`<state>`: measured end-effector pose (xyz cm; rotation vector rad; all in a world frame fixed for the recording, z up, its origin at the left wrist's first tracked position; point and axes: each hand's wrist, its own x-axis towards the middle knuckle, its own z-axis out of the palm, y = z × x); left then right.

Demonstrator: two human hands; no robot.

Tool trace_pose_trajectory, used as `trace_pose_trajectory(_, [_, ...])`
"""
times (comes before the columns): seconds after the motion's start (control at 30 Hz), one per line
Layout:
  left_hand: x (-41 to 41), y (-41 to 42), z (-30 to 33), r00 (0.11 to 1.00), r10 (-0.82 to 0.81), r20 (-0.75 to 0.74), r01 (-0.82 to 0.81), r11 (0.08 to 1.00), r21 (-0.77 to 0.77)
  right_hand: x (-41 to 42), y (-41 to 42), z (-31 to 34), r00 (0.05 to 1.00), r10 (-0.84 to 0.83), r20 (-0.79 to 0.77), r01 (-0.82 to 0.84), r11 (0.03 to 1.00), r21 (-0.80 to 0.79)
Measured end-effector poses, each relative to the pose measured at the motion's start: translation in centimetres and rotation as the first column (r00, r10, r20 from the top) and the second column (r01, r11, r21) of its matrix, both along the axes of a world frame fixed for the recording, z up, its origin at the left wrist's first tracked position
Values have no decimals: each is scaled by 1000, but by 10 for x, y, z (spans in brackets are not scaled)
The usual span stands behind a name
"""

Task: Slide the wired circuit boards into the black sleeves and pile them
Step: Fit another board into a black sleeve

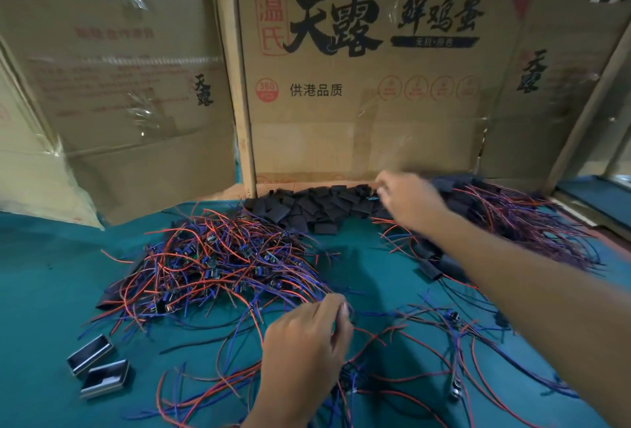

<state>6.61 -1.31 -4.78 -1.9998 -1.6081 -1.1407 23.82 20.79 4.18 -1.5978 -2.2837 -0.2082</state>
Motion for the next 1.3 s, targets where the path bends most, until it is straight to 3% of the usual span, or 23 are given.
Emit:
trace_pose_trajectory(0.1, [0, 2, -8, 1000, 4, 15, -3, 998, -70, -50, 9, -36, 995, 83, 63, -70, 981, -182])
trace_pose_trajectory(0.2, [3, 3, -15, 1000, -1, 6, 2, 992, -130, -78, 20, -66, 952, 163, 258, -110, 972, -207])
trace_pose_trajectory(0.33, [4, 9, -17, 999, -33, 27, 37, 985, -167, -90, 36, -88, 871, 141, 470, -112, 990, -90])
trace_pose_trajectory(0.4, [5, 10, -19, 999, -35, 40, 42, 980, -193, -91, 34, -87, 876, 109, 470, -115, 993, -16])
trace_pose_trajectory(0.5, [5, 11, -21, 994, 33, 105, -12, 982, -190, -83, 11, -74, 975, 32, 221, -25, 999, -34])
trace_pose_trajectory(0.57, [3, 11, -21, 983, 62, 172, -34, 986, -163, -71, -17, -65, 997, -4, -72, -5, 992, -123])
trace_pose_trajectory(0.67, [1, 9, -17, 977, 37, 212, -16, 995, -102, -46, -85, -60, 917, 60, -395, -131, 979, -155])
trace_pose_trajectory(0.8, [1, 3, -10, 982, -100, 161, 119, 987, -110, -21, -169, -72, 838, 121, -533, -282, 931, -231])
trace_pose_trajectory(0.87, [4, 0, -10, 979, -165, 123, 176, 981, -82, -14, -187, -78, 740, 85, -667, -369, 881, -297])
trace_pose_trajectory(0.93, [6, -2, -7, 973, -199, 118, 206, 977, -53, -10, -195, -79, 528, -46, -848, -474, 812, -339])
trace_pose_trajectory(1.03, [8, -7, -3, 960, -254, 120, 264, 961, -83, -3, -197, -78, 250, -254, -934, -627, 693, -356])
trace_pose_trajectory(1.13, [10, -11, -2, 952, -293, 90, 303, 944, -129, -1, -198, -76, 118, -377, -919, -725, 599, -340])
trace_pose_trajectory(1.3, [17, -17, 8, 955, -265, 136, 273, 961, -46, 5, -196, -72, -18, -554, -832, -891, 386, -238])
